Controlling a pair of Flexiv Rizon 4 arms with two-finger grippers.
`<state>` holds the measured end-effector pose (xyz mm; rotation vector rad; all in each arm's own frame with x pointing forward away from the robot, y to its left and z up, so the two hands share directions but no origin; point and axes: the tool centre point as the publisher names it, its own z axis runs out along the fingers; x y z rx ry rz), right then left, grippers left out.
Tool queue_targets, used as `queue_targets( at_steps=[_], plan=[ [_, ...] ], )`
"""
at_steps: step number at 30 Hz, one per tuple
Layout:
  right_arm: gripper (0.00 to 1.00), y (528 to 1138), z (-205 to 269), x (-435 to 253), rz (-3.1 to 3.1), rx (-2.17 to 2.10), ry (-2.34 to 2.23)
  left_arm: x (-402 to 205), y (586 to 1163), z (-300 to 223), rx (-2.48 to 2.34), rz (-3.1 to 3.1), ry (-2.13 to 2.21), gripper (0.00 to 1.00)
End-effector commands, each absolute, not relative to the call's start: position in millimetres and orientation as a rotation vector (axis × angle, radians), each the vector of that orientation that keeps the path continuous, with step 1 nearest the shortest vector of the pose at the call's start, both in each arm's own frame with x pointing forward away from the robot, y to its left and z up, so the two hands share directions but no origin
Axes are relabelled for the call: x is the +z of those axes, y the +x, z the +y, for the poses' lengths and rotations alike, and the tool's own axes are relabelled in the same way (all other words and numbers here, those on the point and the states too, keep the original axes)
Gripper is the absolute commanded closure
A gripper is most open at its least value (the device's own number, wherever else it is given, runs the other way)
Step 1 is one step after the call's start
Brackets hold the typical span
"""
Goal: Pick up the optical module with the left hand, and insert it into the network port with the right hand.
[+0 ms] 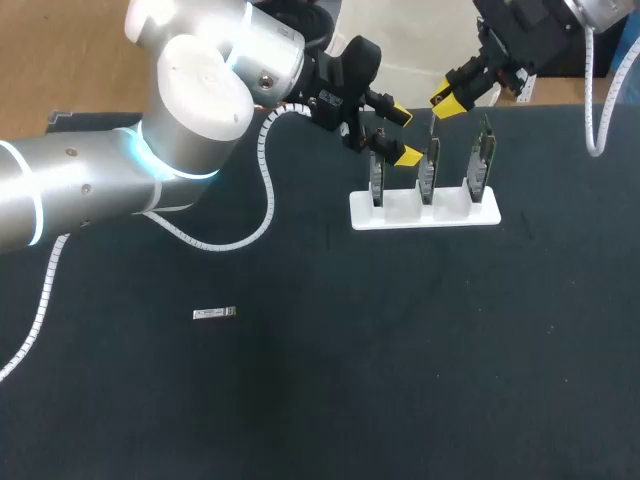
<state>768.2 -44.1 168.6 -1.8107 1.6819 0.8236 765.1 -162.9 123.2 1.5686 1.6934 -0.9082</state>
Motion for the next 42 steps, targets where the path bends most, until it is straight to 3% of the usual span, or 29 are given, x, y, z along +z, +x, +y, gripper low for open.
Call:
queue_targets(
  at_steps=[1,42],
  plan=[
    [1.0,765.2,-44.4,170.7,1.679,0.813,-1.81,123.1,764.5,-163.0,-0.906,1.694,1.568,0.0],
    [1.0,767.7,-44.4,164.5,1.701,0.801,-1.816,123.1,764.5,-163.0,-0.906,1.694,1.568,0.0]
  ],
)
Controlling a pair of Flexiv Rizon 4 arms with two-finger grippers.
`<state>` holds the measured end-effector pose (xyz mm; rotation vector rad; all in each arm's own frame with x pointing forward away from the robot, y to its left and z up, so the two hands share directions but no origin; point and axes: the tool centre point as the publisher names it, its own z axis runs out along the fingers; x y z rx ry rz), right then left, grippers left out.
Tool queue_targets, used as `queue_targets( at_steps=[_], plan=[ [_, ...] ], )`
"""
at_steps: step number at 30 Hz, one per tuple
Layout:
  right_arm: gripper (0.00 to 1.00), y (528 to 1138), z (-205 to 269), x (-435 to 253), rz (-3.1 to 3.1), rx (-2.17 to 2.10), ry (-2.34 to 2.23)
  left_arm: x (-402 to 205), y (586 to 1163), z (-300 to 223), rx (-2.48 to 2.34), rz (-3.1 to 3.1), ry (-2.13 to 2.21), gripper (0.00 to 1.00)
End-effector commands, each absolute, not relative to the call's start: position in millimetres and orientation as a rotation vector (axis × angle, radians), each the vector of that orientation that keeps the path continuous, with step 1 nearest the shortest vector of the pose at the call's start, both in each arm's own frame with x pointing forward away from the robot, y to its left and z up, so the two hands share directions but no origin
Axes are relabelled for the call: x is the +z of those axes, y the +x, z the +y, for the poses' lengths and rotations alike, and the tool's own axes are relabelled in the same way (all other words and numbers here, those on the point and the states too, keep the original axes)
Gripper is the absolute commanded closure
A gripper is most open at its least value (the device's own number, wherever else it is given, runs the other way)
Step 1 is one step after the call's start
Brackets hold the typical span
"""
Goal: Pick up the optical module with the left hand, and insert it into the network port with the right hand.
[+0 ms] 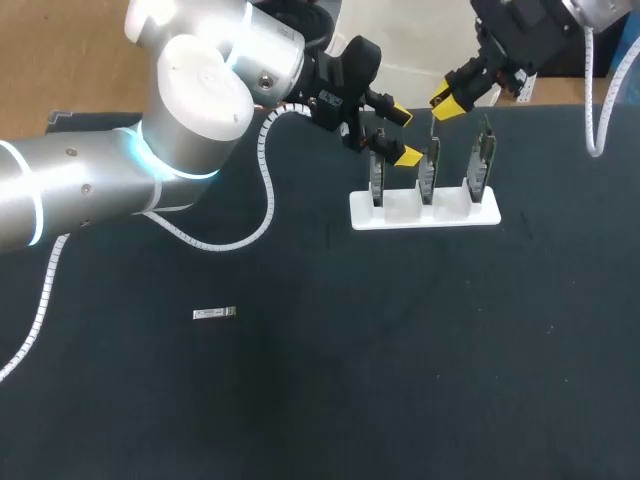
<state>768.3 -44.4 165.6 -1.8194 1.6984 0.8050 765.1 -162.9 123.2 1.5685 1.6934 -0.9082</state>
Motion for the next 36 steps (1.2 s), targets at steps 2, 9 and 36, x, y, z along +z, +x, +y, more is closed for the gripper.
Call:
queue_targets(
  at_steps=[2,9,36],
  plan=[
    [1.0,768,-45,164,1.703,0.802,-1.814,123,765,-163,-0.906,1.694,1.568,0.0],
    [1.0,769,-45,160,1.713,0.809,-1.81,123,765,-163,-0.906,1.694,1.568,0.0],
    [0.0,768,-61,175,1.661,0.964,-1.746,123,765,-163,-0.906,1.694,1.568,0.0]
  ],
)
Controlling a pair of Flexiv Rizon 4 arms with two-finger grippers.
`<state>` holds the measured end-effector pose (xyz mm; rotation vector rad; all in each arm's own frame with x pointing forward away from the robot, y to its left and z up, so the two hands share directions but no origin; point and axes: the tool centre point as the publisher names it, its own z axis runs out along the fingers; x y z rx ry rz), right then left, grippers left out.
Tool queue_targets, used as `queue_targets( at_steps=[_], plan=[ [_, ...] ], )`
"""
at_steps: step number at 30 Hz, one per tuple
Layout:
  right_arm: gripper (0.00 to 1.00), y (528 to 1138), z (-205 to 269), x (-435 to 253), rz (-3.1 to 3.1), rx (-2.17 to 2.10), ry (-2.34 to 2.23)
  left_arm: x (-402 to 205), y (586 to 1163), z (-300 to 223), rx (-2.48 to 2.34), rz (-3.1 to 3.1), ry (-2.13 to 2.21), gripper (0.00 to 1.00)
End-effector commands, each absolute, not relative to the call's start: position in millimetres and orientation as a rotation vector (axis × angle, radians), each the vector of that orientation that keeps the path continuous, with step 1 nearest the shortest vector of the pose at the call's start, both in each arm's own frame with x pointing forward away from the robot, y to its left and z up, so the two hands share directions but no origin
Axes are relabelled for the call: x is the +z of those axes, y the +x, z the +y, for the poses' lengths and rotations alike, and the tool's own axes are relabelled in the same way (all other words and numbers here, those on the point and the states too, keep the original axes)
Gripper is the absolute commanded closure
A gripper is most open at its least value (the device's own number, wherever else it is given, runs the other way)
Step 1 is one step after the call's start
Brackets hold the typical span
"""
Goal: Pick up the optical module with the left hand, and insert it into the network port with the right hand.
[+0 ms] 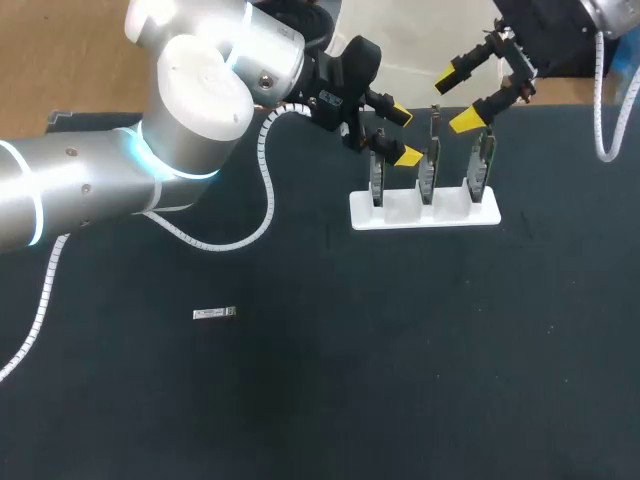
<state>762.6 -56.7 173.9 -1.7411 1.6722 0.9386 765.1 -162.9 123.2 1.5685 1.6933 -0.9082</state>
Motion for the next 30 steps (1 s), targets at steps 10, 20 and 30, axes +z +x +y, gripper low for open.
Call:
queue_targets(
  at_steps=[10,20,30],
  plan=[
    [1.0,768,-63,177,1.652,0.936,-1.74,123,765,-163,-0.906,1.694,1.568,0.0],
    [1.0,770,-56,182,1.628,0.902,-1.733,123,765,-163,-0.906,1.694,1.568,0.0],
    [1.0,778,-45,185,1.608,0.885,-1.724,123,765,-163,-0.906,1.694,1.568,0.0]
  ],
)
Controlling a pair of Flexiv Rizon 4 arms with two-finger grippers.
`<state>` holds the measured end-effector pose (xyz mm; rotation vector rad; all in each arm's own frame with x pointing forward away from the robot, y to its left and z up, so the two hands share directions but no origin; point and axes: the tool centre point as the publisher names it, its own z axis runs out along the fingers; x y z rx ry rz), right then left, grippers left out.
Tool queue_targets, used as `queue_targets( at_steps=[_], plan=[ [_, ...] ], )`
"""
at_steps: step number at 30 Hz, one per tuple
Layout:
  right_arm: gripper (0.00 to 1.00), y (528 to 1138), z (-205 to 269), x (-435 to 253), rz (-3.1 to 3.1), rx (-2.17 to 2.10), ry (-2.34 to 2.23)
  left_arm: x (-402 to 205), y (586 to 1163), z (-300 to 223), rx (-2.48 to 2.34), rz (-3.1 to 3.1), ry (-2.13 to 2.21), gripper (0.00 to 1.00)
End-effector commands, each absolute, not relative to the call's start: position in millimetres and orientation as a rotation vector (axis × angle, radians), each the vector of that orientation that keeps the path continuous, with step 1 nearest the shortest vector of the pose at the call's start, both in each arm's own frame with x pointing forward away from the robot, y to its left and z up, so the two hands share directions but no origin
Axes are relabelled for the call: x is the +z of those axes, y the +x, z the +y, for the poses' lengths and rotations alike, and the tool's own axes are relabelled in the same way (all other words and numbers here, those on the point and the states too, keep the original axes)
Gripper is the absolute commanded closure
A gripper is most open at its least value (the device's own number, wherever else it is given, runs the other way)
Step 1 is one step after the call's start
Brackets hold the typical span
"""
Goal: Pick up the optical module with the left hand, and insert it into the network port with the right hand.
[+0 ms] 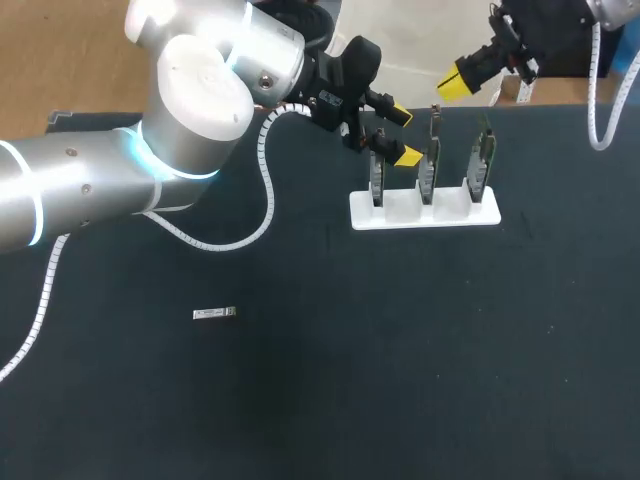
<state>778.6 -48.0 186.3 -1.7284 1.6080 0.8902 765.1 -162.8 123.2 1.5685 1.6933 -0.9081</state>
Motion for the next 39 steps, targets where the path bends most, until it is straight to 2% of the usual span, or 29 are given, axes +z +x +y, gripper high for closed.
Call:
queue_targets(
  at_steps=[1,39],
  plan=[
    [1.0,778,-43,185,1.605,0.885,-1.725,123,765,-163,-0.906,1.694,1.568,0.0],
    [1.0,774,-38,158,1.679,0.936,-1.746,123,765,-163,-0.906,1.694,1.568,0.0]
  ],
)
